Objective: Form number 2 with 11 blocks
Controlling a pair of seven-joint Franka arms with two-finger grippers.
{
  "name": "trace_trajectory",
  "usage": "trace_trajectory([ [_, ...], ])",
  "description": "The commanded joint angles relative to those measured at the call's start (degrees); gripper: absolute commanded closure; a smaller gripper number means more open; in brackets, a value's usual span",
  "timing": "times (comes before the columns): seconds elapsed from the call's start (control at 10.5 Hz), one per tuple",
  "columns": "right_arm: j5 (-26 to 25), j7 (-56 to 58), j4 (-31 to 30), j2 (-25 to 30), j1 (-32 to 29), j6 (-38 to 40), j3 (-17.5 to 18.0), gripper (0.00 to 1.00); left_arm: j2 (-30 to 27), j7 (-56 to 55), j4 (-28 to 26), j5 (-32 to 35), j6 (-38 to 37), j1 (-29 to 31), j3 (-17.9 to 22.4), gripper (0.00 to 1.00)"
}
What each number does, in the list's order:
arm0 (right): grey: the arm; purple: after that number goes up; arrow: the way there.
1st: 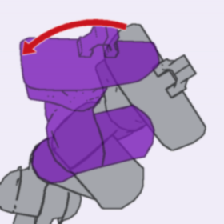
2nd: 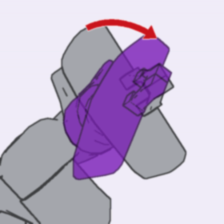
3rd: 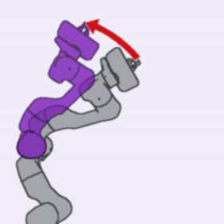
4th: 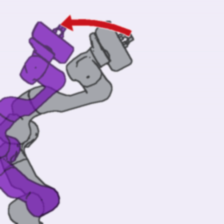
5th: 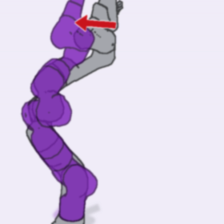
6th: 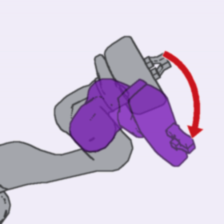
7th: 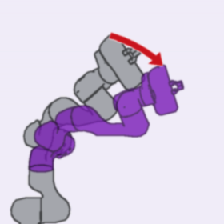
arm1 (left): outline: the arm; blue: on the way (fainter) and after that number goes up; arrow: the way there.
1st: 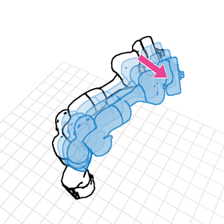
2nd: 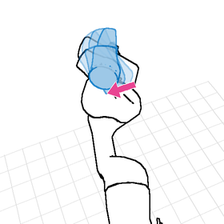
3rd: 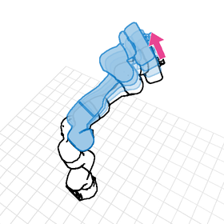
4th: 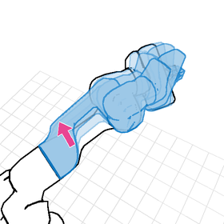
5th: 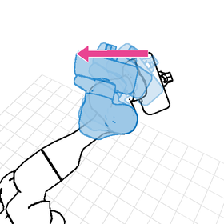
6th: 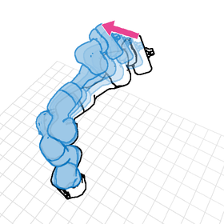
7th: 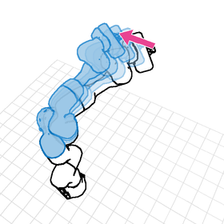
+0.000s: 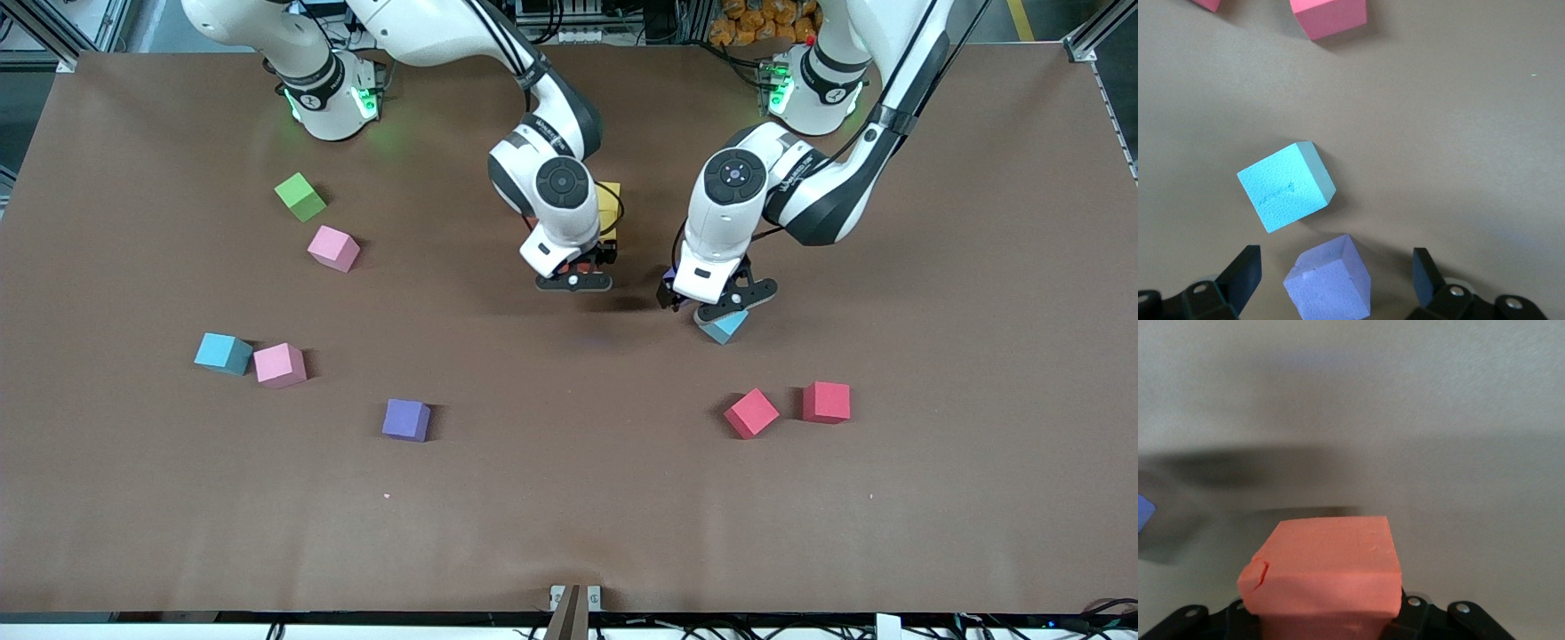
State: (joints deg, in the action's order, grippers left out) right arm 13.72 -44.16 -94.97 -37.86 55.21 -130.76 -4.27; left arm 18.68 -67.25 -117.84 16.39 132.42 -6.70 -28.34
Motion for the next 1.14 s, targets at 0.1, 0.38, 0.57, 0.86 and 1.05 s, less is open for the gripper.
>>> trace_trajectory([
  [0.1,0.6,-1.98,3.64,-3.27,0.95,-0.55,-0.47,0.74,2.58,-0.77,-0.19,-7.67,-0.23,0.9,-0.84,0.0],
  [0.38,0.34,-3.57,6.98,-6.17,2.18,-0.82,-0.47,0.74,4.52,-8.84,-1.51,-7.95,-0.15,0.9,-1.11,0.0],
  [0.57,0.34,-4.0,7.34,-7.49,2.97,-2.48,-0.47,0.74,4.34,-12.8,-2.13,-7.95,-0.23,0.9,-2.07,0.0],
  [0.86,-0.27,-4.18,7.34,-7.85,3.5,-3.19,-0.47,0.74,4.43,-15.36,-3.88,-7.86,-0.15,0.9,-2.16,0.0],
  [1.05,-0.71,-4.1,7.08,-7.76,3.76,-2.75,-0.65,0.74,4.43,-17.2,-4.5,-7.95,-0.06,0.9,-2.34,0.0],
])
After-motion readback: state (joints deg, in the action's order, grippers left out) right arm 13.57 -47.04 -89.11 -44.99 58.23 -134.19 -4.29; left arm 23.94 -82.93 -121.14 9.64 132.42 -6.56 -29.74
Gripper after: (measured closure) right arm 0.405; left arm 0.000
